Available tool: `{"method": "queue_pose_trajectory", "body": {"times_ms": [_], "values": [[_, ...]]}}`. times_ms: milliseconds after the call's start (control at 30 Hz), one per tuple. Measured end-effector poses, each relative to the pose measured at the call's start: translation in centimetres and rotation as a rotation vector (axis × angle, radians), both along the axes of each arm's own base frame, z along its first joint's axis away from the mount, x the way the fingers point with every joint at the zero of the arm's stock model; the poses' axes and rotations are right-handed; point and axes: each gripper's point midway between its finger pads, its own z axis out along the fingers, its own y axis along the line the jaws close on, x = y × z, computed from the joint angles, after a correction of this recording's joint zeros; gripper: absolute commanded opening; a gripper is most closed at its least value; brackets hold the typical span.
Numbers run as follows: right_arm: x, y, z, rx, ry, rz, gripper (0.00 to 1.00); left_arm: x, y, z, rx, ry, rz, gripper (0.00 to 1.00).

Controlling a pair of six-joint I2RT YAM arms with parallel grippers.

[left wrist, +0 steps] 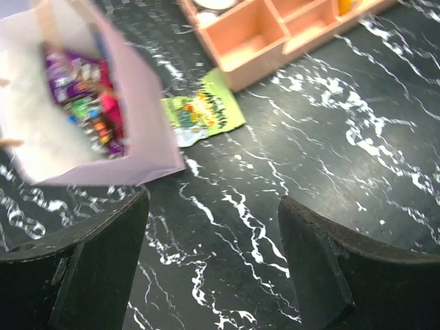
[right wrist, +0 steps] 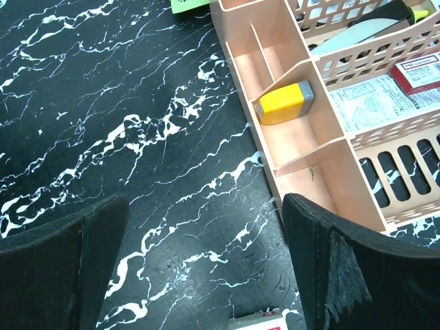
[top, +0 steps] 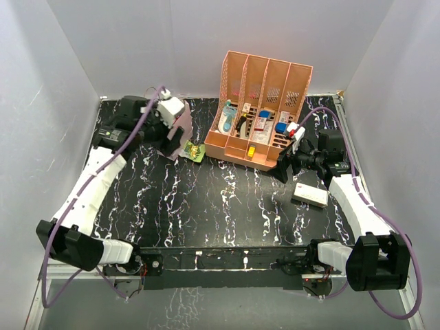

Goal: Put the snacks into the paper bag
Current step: Pick up the snack from the center of the board.

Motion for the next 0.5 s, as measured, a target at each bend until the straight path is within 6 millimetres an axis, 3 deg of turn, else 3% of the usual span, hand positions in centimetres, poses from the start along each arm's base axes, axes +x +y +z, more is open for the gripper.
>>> {"method": "queue_pose_trajectory", "body": {"times_ms": [133, 233, 333, 500], "values": [[0.1, 0.0, 0.0, -0.001, -0.003, -0.002, 0.98, -1.8, -3.7, -2.2, 0.083, 0.015, -0.158, 0.75], [0.1, -0.1, 0.0, -0.005, -0.004, -0.007, 0.99, -2.5, -5.4, -4.8, 0.147, 0.050, -0.241, 0.75], [0.2, -0.2, 0.0, -0.008, -0.004, -0.011, 0.98, -1.8, -6.0, -7.9, 0.215, 0.100, -0.280, 0.75], [0.3, -0.2, 0.0, -0.009, -0.007, -0.012, 0.98, -0.5, -6.6, -11.3, 0.276, 0.142, -0.312, 0.76]]}}
